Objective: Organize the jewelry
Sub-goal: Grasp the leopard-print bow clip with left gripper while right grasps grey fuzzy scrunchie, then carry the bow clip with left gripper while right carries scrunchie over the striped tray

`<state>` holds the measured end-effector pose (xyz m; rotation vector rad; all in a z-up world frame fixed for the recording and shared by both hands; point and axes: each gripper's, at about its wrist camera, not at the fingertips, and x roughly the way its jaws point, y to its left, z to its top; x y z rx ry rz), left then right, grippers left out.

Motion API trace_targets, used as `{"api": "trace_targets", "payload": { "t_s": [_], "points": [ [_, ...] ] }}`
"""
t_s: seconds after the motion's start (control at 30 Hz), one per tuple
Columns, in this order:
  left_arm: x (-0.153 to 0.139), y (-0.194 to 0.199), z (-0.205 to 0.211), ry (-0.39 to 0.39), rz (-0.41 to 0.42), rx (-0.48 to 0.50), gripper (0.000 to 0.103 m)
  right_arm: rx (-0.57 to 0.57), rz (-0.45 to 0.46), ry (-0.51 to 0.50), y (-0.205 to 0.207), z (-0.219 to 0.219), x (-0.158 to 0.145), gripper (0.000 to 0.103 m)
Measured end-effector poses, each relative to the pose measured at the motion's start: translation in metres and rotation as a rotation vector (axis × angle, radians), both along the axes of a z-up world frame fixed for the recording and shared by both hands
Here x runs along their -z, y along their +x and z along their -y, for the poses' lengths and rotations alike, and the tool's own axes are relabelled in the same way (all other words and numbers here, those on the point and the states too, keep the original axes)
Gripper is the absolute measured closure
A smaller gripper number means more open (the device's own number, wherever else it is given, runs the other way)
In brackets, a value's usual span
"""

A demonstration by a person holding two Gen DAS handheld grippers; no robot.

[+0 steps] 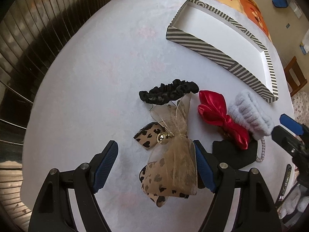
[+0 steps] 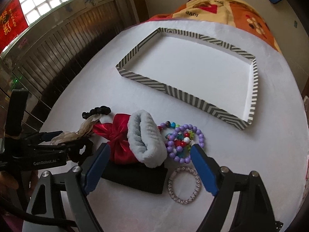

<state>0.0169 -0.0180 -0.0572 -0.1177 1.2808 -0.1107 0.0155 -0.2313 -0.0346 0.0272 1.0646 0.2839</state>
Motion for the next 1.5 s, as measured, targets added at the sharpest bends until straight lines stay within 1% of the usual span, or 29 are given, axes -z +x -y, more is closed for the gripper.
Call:
{"api": "trace_targets", "payload": {
  "t_s": [0.07,0.13,0.17,0.2,0.23,0.27,0.3,0.33,0.37,0.43,0.57,0.7,0.93,1.07,1.23,1.5],
  "points": [
    [0.003,0.001,0.000,-0.007,-0.008,0.001,0.049,-0.016,-0.015,-0.009,0.004,-0.004,0.005,0.023],
    [0.004,0.003,0.000,-0.022,-0.016,0.010,0.059,-0.030,-0.037,-0.017,0.009,-0.007,0.011,0.035],
    [0.007,0.004,0.002,-0.028,-0.028,0.022,0.067,-0.034,-0.048,-0.021,0.010,-0.007,0.014,0.039],
    [0.009,0.005,0.003,-0.029,-0.037,0.029,0.078,-0.042,-0.066,-0.019,0.013,-0.008,0.019,0.045],
    [0.011,0.006,0.004,-0.032,-0.048,0.041,0.086,-0.048,-0.079,-0.015,0.015,-0.009,0.024,0.056],
    [0.013,0.006,0.005,-0.033,-0.051,0.055,0.096,-0.050,-0.098,-0.008,0.016,-0.008,0.029,0.065],
    [0.012,0.006,0.006,-0.032,-0.047,0.064,0.100,-0.043,-0.105,0.004,0.016,-0.006,0.032,0.077],
    [0.009,0.003,0.007,-0.027,-0.032,0.069,0.103,-0.037,-0.100,0.022,0.015,-0.004,0.031,0.078],
    [0.005,0.001,0.008,-0.023,-0.018,0.075,0.103,-0.029,-0.089,0.053,0.012,0.000,0.028,0.080],
    [-0.002,-0.004,0.007,-0.022,0.005,0.084,0.103,-0.020,-0.062,0.090,0.007,0.004,0.019,0.081],
    [-0.019,-0.012,0.006,-0.052,0.022,0.101,0.103,-0.002,-0.006,0.135,-0.006,0.013,-0.003,0.081],
    [-0.044,-0.026,0.009,-0.068,0.062,0.136,0.103,0.018,0.026,0.186,-0.016,0.026,-0.020,0.081],
    [-0.076,-0.038,0.016,-0.091,0.120,0.178,0.103,0.056,0.050,0.216,-0.024,0.042,-0.032,0.081],
    [-0.089,-0.037,0.024,-0.078,0.155,0.203,0.103,0.069,0.067,0.213,-0.029,0.046,-0.035,0.081],
    [-0.099,-0.026,0.037,-0.064,0.181,0.229,0.103,0.101,0.073,0.205,-0.030,0.056,-0.038,0.081],
    [-0.112,0.013,0.054,-0.027,0.246,0.254,0.103,0.158,0.093,0.195,-0.011,0.071,-0.040,0.081]
  ]
}}
